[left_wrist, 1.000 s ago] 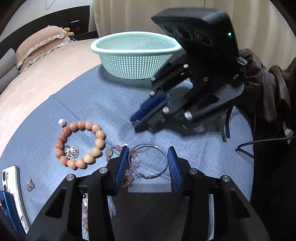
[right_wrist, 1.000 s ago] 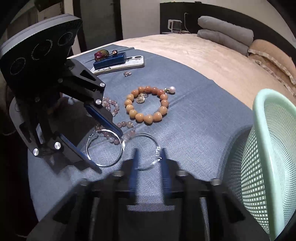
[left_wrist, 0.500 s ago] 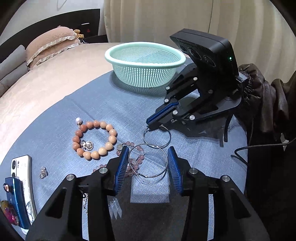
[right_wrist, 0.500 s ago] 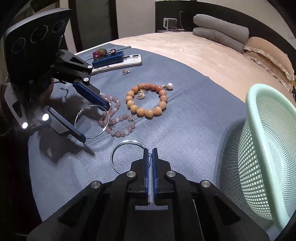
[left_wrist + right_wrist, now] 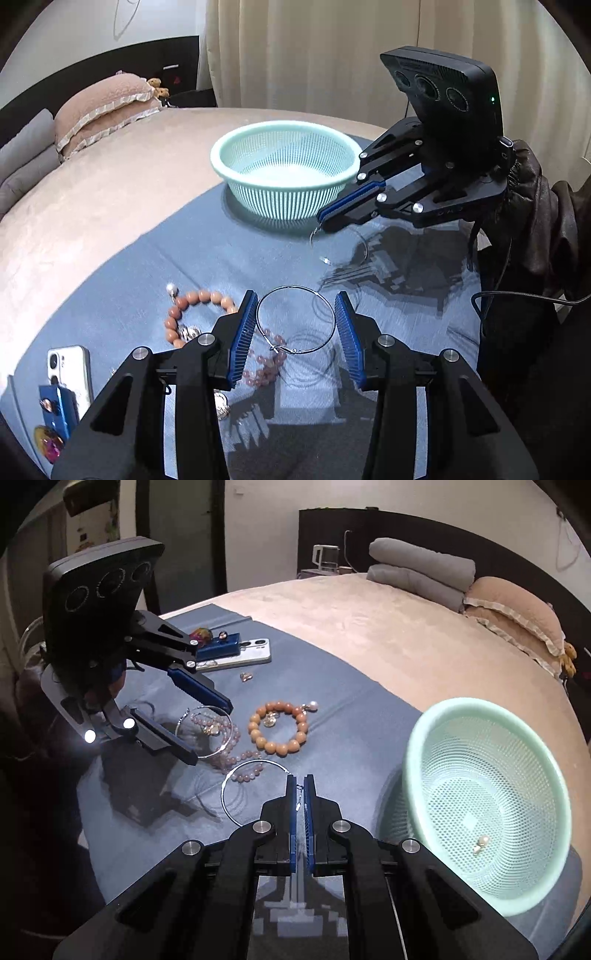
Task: Organize jewelry
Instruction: 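Carry both hoops over the basket and open both tools to release them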
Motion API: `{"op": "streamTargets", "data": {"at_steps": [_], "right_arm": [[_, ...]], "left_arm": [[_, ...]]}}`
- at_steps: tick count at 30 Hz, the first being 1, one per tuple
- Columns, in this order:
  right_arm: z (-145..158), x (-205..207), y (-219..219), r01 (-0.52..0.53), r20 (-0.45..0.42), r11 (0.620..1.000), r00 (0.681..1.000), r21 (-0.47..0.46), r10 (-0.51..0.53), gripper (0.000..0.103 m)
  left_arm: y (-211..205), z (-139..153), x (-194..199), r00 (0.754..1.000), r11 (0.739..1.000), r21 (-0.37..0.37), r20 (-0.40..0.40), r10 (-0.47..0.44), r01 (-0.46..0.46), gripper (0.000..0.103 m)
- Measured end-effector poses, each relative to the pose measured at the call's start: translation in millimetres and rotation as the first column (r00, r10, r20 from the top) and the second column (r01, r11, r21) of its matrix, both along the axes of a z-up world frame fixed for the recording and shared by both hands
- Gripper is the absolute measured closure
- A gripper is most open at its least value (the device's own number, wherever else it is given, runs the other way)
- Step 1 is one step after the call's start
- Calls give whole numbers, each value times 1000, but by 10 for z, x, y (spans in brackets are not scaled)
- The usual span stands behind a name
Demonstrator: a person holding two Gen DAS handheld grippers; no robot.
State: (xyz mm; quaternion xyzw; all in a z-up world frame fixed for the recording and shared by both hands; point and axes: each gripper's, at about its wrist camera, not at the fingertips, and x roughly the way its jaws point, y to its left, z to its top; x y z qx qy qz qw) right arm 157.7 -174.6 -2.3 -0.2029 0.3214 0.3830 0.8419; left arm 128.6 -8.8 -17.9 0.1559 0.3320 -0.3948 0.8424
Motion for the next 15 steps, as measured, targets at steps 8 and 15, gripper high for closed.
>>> {"op": "streamTargets", "data": {"at_steps": [8, 15], "right_arm": [[390, 36, -490, 124, 94, 992, 988, 13, -124, 99], [500, 137, -842, 198, 138, 980, 970, 14, -198, 99]], "left_arm": [[-262, 340, 164, 997, 999, 6, 59, -53, 52, 59], [-632, 480, 461, 990, 993, 0, 71, -119, 119, 59]]}}
